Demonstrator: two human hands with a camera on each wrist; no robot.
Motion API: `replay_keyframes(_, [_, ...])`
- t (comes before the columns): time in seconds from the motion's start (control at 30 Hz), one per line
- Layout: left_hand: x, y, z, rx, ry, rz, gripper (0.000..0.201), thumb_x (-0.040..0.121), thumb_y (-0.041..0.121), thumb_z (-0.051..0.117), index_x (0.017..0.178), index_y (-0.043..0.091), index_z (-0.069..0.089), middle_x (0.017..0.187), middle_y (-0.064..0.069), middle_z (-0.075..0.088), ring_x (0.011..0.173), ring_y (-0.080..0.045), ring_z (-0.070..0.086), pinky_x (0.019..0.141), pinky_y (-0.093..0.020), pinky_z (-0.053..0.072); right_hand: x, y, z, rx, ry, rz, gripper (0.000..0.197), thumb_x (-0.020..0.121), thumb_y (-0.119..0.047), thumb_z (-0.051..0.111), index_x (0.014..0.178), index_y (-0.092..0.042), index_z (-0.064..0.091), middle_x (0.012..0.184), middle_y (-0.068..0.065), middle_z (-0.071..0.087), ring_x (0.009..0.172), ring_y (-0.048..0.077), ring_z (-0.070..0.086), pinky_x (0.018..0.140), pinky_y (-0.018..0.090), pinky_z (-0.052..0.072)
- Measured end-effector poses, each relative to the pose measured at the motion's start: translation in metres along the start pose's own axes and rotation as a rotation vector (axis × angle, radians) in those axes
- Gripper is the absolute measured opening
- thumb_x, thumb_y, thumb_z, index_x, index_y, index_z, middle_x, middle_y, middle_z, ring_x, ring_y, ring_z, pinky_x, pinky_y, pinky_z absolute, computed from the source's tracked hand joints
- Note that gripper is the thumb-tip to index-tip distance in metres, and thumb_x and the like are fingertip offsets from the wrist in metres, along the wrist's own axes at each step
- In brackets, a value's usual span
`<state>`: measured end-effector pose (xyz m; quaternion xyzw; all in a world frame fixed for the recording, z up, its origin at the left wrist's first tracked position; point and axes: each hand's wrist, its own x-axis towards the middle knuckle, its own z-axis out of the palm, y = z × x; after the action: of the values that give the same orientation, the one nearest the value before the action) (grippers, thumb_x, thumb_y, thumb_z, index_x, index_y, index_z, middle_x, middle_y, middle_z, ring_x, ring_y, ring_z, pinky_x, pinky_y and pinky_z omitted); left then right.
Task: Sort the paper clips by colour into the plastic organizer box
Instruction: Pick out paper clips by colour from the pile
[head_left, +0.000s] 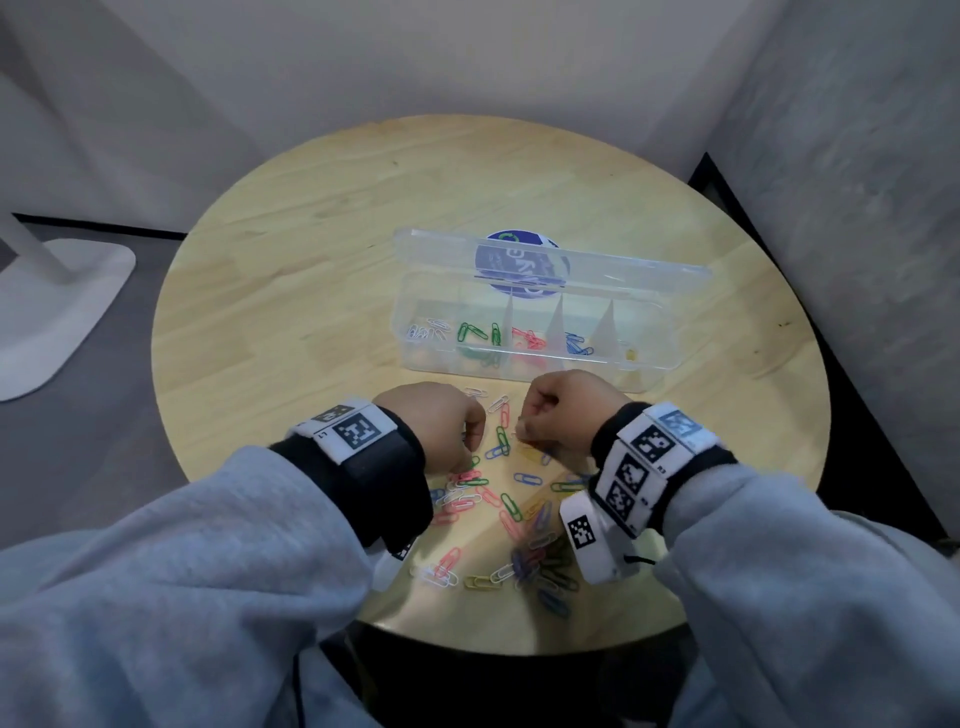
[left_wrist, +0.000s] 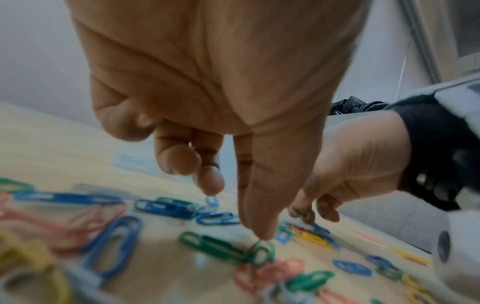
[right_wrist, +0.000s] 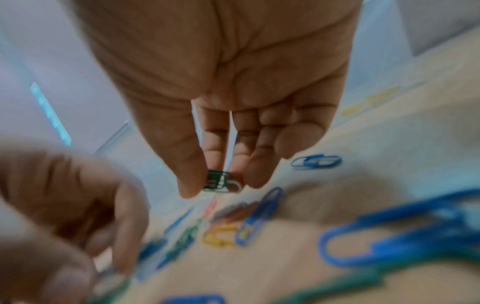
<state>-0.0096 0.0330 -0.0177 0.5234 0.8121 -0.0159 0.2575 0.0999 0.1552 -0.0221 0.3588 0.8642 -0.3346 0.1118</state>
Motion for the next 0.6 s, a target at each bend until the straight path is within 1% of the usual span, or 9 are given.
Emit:
replay_keyframes(0.07, [-0.001,0.002,0.003,0.001,0.012,-0.018,0.01,0.078,0.03,0.066,0.077,0.027,0.056,0.085,0.008,0.054,0.08,-0.016,0.05,0.064,-0.025,0.034,-0.003,0.005,-0.006,0.262,-0.012,0.053,0.025,0.081,-0.017,0.069,0.061,-0.019,0.053,0.06,-0.001,0.057,0.058,0.014,0.053,0.052,0.02,0.043])
replay_keyframes(0.13, [0.0,0.005,0.004,0.005,0.026,-0.04,0.013,0.078,0.028,0.066,0.073,0.025,0.054,0.083,0.007,0.055,0.079,-0.017,0.05,0.059,-0.024,0.032,-0.006,0.01,-0.014,0.517,-0.065,0.116,0.025,0.084,-0.014,0.066,0.062,-0.016,0.054,0.064,0.005,0.059,0.06,0.02,0.055,0.054,0.026,0.043])
replay_keyframes(0.17, [0.0,0.006,0.004,0.003,0.019,-0.049,0.012,0.078,0.027,0.065,0.073,0.025,0.054,0.083,0.006,0.056,0.078,-0.017,0.05,0.056,-0.024,0.031,-0.008,0.013,-0.018,0.634,-0.085,0.134,0.025,0.086,-0.01,0.063,0.063,-0.014,0.053,0.065,0.007,0.06,0.058,0.02,0.056,0.052,0.026,0.045])
replay_keyframes(0.23, [0.0,0.008,0.004,-0.009,-0.015,-0.061,0.01,0.079,0.022,0.064,0.074,0.024,0.056,0.081,0.005,0.058,0.077,-0.018,0.051,0.051,-0.022,0.029,-0.012,0.016,-0.023,0.841,-0.106,0.155,0.026,0.088,-0.003,0.057,0.064,-0.012,0.052,0.061,0.006,0.063,0.05,0.013,0.06,0.046,0.019,0.049])
replay_keyframes(0.3, [-0.001,0.01,0.003,-0.015,-0.037,-0.062,0.008,0.078,0.019,0.063,0.074,0.023,0.057,0.076,0.004,0.057,0.074,-0.018,0.051,0.048,-0.021,0.029,-0.016,0.018,-0.025,0.963,-0.116,0.168,0.026,0.089,0.0,0.054,0.065,-0.01,0.051,0.056,0.005,0.066,0.045,0.011,0.061,0.044,0.017,0.051])
replay_keyframes(0.4, [-0.005,0.008,-0.003,-0.086,-0.034,-0.065,0.008,0.078,0.018,0.06,0.072,0.021,0.056,0.064,0.007,0.051,0.066,-0.016,0.05,0.048,-0.019,0.03,-0.018,0.017,-0.024,1.044,-0.137,0.189,0.025,0.09,0.001,0.051,0.067,-0.009,0.049,0.054,0.007,0.066,0.043,0.012,0.062,0.043,0.017,0.052])
replay_keyframes(0.47, [-0.008,-0.001,-0.012,-0.265,-0.035,-0.073,0.01,0.079,0.018,0.058,0.07,0.02,0.055,0.063,0.006,0.054,0.061,-0.016,0.051,0.051,-0.019,0.037,-0.018,0.015,-0.022,1.072,-0.141,0.193,0.026,0.09,0.003,0.048,0.067,-0.009,0.047,0.053,0.007,0.067,0.043,0.012,0.063,0.043,0.017,0.052])
replay_keyframes(0.5, [-0.01,-0.006,-0.018,-0.394,-0.037,-0.084,0.011,0.08,0.016,0.057,0.07,0.018,0.054,0.065,0.002,0.056,0.059,-0.017,0.051,0.052,-0.02,0.04,-0.019,0.014,-0.022,1.085,-0.139,0.193,0.026,0.09,0.004,0.047,0.068,-0.009,0.047,0.053,0.007,0.067,0.043,0.012,0.063,0.043,0.017,0.052])
replay_keyframes(0.6, [-0.018,-0.022,-0.042,-0.908,0.0,-0.137,0.023,0.088,0.002,0.048,0.066,0.01,0.048,0.072,-0.01,0.059,0.051,-0.014,0.055,0.047,-0.017,0.046,-0.018,0.008,-0.019,1.118,-0.106,0.194,0.027,0.09,0.008,0.04,0.071,-0.009,0.048,0.053,0.009,0.064,0.041,0.013,0.06,0.042,0.018,0.051])
